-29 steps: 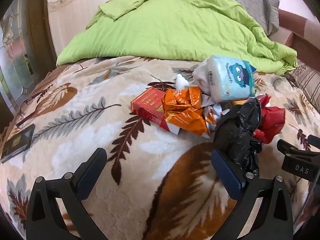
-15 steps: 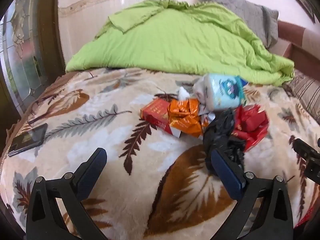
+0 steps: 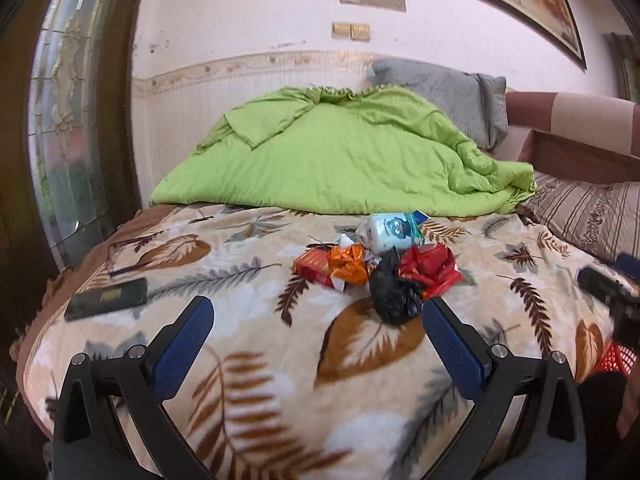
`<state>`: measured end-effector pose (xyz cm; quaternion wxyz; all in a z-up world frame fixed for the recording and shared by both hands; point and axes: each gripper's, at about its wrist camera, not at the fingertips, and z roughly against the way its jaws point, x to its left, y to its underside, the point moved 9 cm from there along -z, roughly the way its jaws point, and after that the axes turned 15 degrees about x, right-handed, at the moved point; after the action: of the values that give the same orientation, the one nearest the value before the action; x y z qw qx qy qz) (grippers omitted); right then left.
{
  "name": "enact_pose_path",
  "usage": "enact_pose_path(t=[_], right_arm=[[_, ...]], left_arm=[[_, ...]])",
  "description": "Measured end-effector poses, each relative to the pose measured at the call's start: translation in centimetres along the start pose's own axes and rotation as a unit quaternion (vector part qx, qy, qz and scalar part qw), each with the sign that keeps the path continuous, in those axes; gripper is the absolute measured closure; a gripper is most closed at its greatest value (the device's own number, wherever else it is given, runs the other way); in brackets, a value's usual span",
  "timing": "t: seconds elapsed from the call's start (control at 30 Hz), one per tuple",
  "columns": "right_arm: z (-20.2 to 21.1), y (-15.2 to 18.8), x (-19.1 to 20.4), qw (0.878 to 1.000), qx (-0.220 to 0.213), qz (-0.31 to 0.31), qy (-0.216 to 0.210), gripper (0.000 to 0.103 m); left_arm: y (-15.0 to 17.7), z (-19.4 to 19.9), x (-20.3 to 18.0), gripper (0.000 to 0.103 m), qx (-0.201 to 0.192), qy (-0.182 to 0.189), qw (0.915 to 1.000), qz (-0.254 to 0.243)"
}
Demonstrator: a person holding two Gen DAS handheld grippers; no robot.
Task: Collect trash
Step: 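Approach the trash pile on the bed with both tools open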
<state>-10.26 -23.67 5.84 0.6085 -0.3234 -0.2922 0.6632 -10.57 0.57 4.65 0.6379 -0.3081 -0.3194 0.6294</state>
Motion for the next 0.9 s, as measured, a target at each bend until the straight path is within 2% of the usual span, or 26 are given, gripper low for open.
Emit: enact_pose_path(t=[0.1, 0.27, 0.5, 0.9], right_arm=[[1.0, 0.8, 1.6, 1.0, -0.021, -0.003, 0.021, 0.0], [0.3, 1.4, 0.6, 1.0, 0.005, -0.015, 0.017, 0.0], [-0.9, 2.0, 0.1, 0.998, 0.034, -0.026, 0.038, 0.0], [-2.5, 1.8, 0.6, 0.997, 0.051, -0.026, 0.053, 0.0]], left_arm=[[-0.2, 0.0, -0.5, 0.0, -0.007, 0.002, 1.0, -0.002], [0.5, -1.4, -1.2, 0.0, 0.017, 0.002, 0.9998, -0.013], [1.2, -2.8, -1.8, 0.0, 0.041, 0.013, 0.999, -0.014], [1.3, -3.4, -2.0, 0.0, 0.048, 0.008, 0.9986, -0.023]])
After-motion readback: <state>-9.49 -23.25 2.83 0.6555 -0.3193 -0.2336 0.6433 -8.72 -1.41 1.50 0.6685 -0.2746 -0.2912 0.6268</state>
